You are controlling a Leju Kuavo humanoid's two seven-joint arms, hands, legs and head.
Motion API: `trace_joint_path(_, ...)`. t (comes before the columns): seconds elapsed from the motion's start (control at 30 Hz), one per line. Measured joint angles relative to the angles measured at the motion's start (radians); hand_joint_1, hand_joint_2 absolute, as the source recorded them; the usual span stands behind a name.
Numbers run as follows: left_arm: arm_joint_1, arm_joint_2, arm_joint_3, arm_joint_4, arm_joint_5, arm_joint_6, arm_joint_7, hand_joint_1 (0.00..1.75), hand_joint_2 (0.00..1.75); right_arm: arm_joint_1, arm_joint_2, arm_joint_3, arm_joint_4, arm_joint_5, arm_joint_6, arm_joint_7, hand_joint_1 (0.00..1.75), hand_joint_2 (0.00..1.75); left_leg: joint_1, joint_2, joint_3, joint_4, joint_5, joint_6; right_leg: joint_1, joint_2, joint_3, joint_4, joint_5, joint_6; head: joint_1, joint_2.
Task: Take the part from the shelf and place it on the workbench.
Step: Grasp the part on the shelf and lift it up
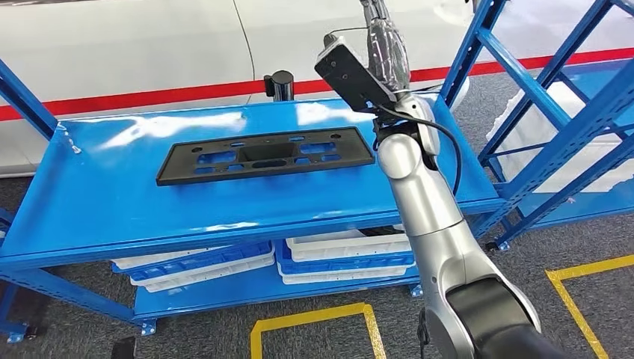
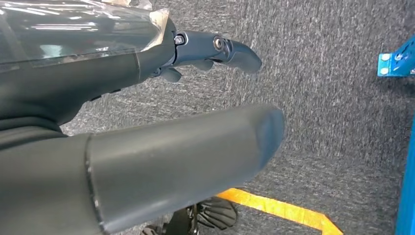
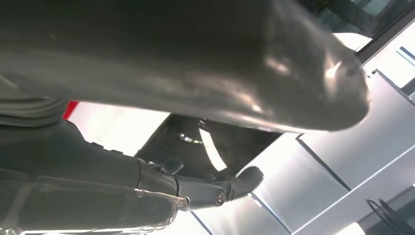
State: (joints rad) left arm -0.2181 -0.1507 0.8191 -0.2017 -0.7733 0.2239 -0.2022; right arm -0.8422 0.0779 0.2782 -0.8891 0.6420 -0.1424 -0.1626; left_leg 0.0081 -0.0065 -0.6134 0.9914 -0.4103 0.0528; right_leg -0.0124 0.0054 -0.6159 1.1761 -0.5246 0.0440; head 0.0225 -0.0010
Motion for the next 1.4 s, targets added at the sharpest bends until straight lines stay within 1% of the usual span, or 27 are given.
trace_joint_path(0.07,0.002,0.000,0.001,0.000,0.000,0.001,0.006,0.00,0.00,0.001,0.001,0.002,0.010,0.002,-0.002,-0.001,0.00,0.00,-0.002,-0.003,0.016,0.000,-0.017,0.005,0.000,0.000,-0.090,0.110,-0.038,-0.005,0.000,0.000)
trace_joint_path(0.1,0.004,0.000,0.002,0.000,0.000,0.002,0.009,0.00,0.00,0.001,0.001,0.003,0.016,0.002,-0.002,-0.001,0.00,0.00,-0.003,-0.005,0.026,0.000,-0.026,0.005,0.001,0.000,-0.116,0.124,-0.046,-0.005,0.000,0.000)
trace_joint_path(0.13,0.006,0.000,0.003,0.000,0.000,0.002,0.011,0.00,0.00,0.000,0.001,0.004,0.021,0.002,-0.002,-0.003,0.00,0.00,-0.005,-0.007,0.039,0.000,-0.035,0.005,0.001,0.000,-0.123,0.101,-0.035,-0.002,0.000,0.000)
trace_joint_path(0.17,0.008,0.000,0.004,0.000,0.000,0.003,0.012,0.00,0.00,-0.002,0.001,0.004,0.026,0.003,-0.002,-0.004,0.00,0.00,-0.006,-0.009,0.053,0.000,-0.046,0.003,0.001,0.000,-0.115,0.048,-0.006,0.004,0.000,0.000)
trace_joint_path(0.2,0.009,0.000,0.006,0.000,0.000,0.003,0.012,0.00,0.00,-0.004,0.001,0.005,0.031,0.003,-0.002,-0.006,0.00,0.00,-0.007,-0.010,0.068,-0.001,-0.057,0.001,0.003,-0.001,-0.097,-0.026,0.039,0.010,0.000,0.000)
trace_joint_path(0.23,0.009,0.000,0.007,0.000,0.000,0.003,0.012,0.00,0.00,-0.007,0.001,0.005,0.037,0.003,-0.003,-0.008,0.00,0.00,-0.009,-0.011,0.082,0.000,-0.069,-0.002,0.005,-0.001,-0.077,-0.099,0.088,0.012,0.001,0.000)
trace_joint_path(0.27,0.009,-0.001,0.007,0.000,0.000,0.004,0.012,0.00,0.00,-0.010,0.002,0.006,0.042,0.003,-0.003,-0.010,0.00,0.00,-0.011,-0.012,0.093,0.000,-0.081,-0.006,0.008,-0.003,-0.058,-0.150,0.122,0.007,0.001,0.000)
trace_joint_path(0.3,0.009,-0.001,0.007,0.001,0.000,0.004,0.013,0.00,0.00,-0.012,0.003,0.007,0.046,0.003,-0.003,-0.012,0.00,0.00,-0.013,-0.012,0.101,-0.002,-0.091,-0.010,0.012,-0.003,-0.045,-0.179,0.144,-0.001,0.000,0.000)
trace_joint_path(0.37,0.009,-0.001,0.008,0.001,0.000,0.004,0.014,0.00,0.00,-0.019,0.006,0.008,0.054,0.003,-0.003,-0.017,0.00,0.00,-0.014,-0.013,0.112,0.004,-0.100,-0.019,0.013,-0.002,-0.027,-0.188,0.144,-0.026,-0.001,0.000)
trace_joint_path(0.4,0.008,-0.001,0.009,0.001,-0.001,0.004,0.016,0.00,0.00,-0.025,0.009,0.008,0.057,0.003,-0.004,-0.020,0.00,0.00,-0.013,-0.011,0.107,0.022,-0.098,-0.023,0.011,0.001,-0.020,-0.189,0.142,-0.034,-0.001,0.000)
trace_joint_path(0.43,0.008,-0.001,0.009,0.000,-0.002,0.005,0.016,0.00,0.00,-0.032,0.011,0.008,0.061,0.002,-0.005,-0.025,0.00,0.00,-0.012,-0.010,0.090,0.055,-0.093,-0.026,0.007,0.002,-0.011,-0.190,0.136,-0.043,-0.001,0.000)
trace_joint_path(0.47,0.007,-0.001,0.009,0.000,-0.003,0.005,0.018,0.00,0.00,-0.038,0.014,0.008,0.067,0.001,-0.007,-0.030,0.00,0.00,-0.010,-0.008,0.059,0.105,-0.093,-0.031,0.004,0.004,-0.002,-0.190,0.131,-0.050,-0.002,0.000)
trace_joint_path(0.5,0.007,-0.002,0.009,0.000,-0.006,0.005,0.019,0.00,0.00,-0.042,0.017,0.008,0.074,0.001,-0.009,-0.035,0.00,0.00,-0.008,-0.005,0.015,0.166,-0.100,-0.037,0.003,0.004,0.006,-0.191,0.123,-0.056,-0.002,0.000)
trace_joint_path(0.57,0.009,-0.002,0.009,0.001,-0.011,0.008,0.024,0.00,0.00,-0.045,0.022,0.009,0.092,0.000,-0.012,-0.041,0.00,0.00,-0.003,-0.003,-0.076,0.273,-0.145,-0.049,0.004,0.004,0.024,-0.190,0.108,-0.062,-0.003,0.000)
trace_joint_path(0.6,0.010,-0.002,0.010,0.001,-0.014,0.010,0.027,0.00,0.00,-0.044,0.023,0.009,0.100,-0.001,-0.012,-0.043,0.00,0.00,-0.001,-0.002,-0.108,0.294,-0.165,-0.053,0.004,0.005,0.034,-0.190,0.100,-0.061,-0.003,0.000)
trace_joint_path(0.63,0.011,-0.002,0.010,0.001,-0.017,0.013,0.029,0.00,0.00,-0.044,0.025,0.009,0.107,-0.002,-0.013,-0.045,0.00,0.00,0.000,-0.001,-0.125,0.285,-0.168,-0.055,0.004,0.005,0.045,-0.190,0.092,-0.060,-0.003,0.000)
trace_joint_path(0.67,0.011,-0.002,0.010,0.001,-0.020,0.016,0.030,0.00,0.00,-0.044,0.026,0.009,0.112,-0.002,-0.013,-0.048,0.00,0.00,0.001,-0.001,-0.124,0.244,-0.146,-0.055,0.003,0.006,0.057,-0.190,0.084,-0.058,-0.003,0.000)
trace_joint_path(0.73,0.012,-0.001,0.010,0.001,-0.026,0.021,0.032,0.00,0.00,-0.045,0.029,0.009,0.121,-0.002,-0.014,-0.052,0.00,0.00,0.002,0.001,-0.088,0.105,-0.039,-0.049,0.004,0.007,0.080,-0.190,0.065,-0.052,-0.003,0.000)
trace_joint_path(0.77,0.011,0.000,0.010,0.001,-0.029,0.023,0.033,0.00,0.00,-0.046,0.031,0.009,0.125,-0.002,-0.014,-0.053,0.00,0.00,0.000,0.002,-0.071,0.049,0.003,-0.044,0.006,0.009,0.088,-0.190,0.057,-0.047,-0.003,0.000)
trace_joint_path(0.8,0.011,0.000,0.010,0.001,-0.030,0.023,0.034,0.00,0.00,-0.048,0.032,0.009,0.129,-0.002,-0.014,-0.053,0.00,0.00,-0.002,0.002,-0.057,0.013,0.033,-0.039,0.009,0.010,0.093,-0.190,0.049,-0.042,-0.003,0.000)
trace_joint_path(0.83,0.011,0.000,0.010,0.001,-0.031,0.023,0.035,0.00,0.00,-0.050,0.033,0.009,0.133,-0.002,-0.015,-0.054,0.00,0.00,-0.005,0.002,-0.051,0.001,0.042,-0.034,0.011,0.011,0.094,-0.190,0.043,-0.036,-0.002,0.000)
trace_joint_path(0.87,0.011,0.000,0.010,0.001,-0.032,0.024,0.036,0.00,0.00,-0.052,0.034,0.009,0.136,-0.002,-0.015,-0.054,0.00,0.00,-0.006,0.001,-0.047,0.002,0.042,-0.032,0.012,0.011,0.093,-0.189,0.038,-0.032,-0.002,0.000)
trace_joint_path(0.9,0.011,0.000,0.010,0.001,-0.032,0.024,0.037,0.00,0.00,-0.053,0.034,0.009,0.137,-0.002,-0.015,-0.054,0.00,0.00,-0.008,0.001,-0.043,0.001,0.048,-0.031,0.013,0.011,0.093,-0.190,0.036,-0.033,-0.002,0.000)
trace_joint_path(1.0,0.010,-0.001,0.010,0.001,-0.032,0.026,0.038,0.00,0.00,-0.057,0.034,0.009,0.144,-0.002,-0.016,-0.055,0.00,0.00,-0.010,-0.002,-0.042,-0.002,0.053,-0.033,0.012,0.007,0.101,-0.198,0.034,-0.042,-0.001,0.000)
trace_joint_path(1.2,0.014,-0.002,0.011,0.001,-0.028,0.061,0.078,0.00,0.00,-0.071,0.041,0.009,0.166,-0.004,-0.014,-0.081,0.00,0.00,-0.012,-0.005,-0.042,-0.002,0.045,-0.023,0.012,0.004,0.109,-0.212,0.032,-0.037,-0.001,0.000)
trace_joint_path(1.3,0.029,0.000,0.013,0.002,-0.038,0.096,0.144,0.00,0.00,-0.080,0.056,0.013,0.181,0.000,-0.008,-0.104,0.00,0.00,-0.013,-0.004,-0.040,-0.002,0.043,-0.021,0.011,0.004,0.105,-0.212,0.030,-0.034,-0.001,0.000)
trace_joint_path(1.4,0.061,0.001,0.011,0.005,-0.083,0.121,0.263,0.00,0.00,-0.081,0.070,0.030,0.189,0.012,0.006,-0.120,0.00,0.00,-0.013,-0.004,-0.037,-0.002,0.041,-0.021,0.010,0.004,0.105,-0.213,0.029,-0.031,-0.001,0.000)
